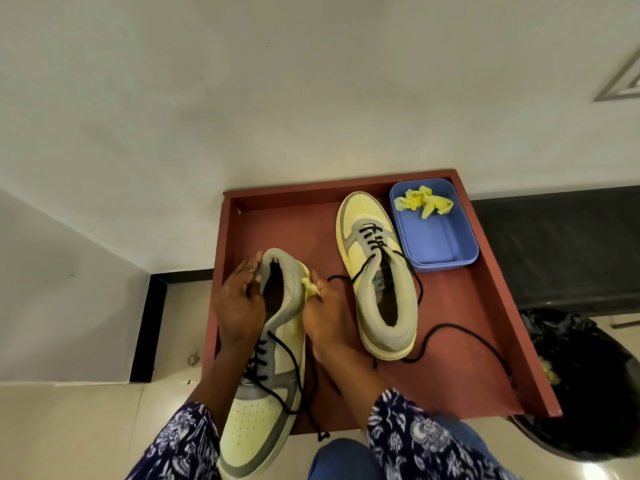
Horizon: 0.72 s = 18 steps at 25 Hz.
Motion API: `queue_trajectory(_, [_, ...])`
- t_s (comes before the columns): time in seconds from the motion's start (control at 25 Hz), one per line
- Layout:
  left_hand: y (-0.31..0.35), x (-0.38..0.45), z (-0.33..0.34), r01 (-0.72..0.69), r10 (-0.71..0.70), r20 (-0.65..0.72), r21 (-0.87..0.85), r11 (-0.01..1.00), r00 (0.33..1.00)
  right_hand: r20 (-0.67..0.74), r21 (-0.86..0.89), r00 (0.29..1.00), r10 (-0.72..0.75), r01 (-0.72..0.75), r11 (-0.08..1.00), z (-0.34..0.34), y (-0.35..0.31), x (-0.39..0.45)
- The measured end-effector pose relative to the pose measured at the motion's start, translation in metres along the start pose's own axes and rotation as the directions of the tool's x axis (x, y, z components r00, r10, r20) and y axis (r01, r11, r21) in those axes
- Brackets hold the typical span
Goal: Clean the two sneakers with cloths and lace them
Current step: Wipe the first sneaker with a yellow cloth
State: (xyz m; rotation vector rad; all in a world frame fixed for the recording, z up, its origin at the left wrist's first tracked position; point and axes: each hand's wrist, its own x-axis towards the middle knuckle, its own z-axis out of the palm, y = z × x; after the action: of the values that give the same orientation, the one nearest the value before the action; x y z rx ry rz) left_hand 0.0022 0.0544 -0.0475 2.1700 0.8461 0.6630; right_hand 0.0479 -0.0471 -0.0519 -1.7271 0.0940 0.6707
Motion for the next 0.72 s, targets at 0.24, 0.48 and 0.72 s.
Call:
queue_trajectory(0.24, [-0.001,0.000,0.000,0.021,-0.021,0.011,0.018,1.000,1.000,-0.061,-0.057,0.984,-0.168,0.165,0.985,0.004,0.008,-0.016])
queue_trajectory(0.48, [-0.001,0.000,0.000,0.001,-0.001,0.006,0.016,1.000,1.000,-0.108,-0.227,0.900,-0.422,0.391,0.892,0.020,0.061,-0.072])
queue_trajectory(0.72, [0.000,0.000,0.000,-0.003,0.002,0.019,0.047,0.999,1.000,0.021,-0.248,0.973,-0.230,0.228,0.942,0.014,0.062,-0.084])
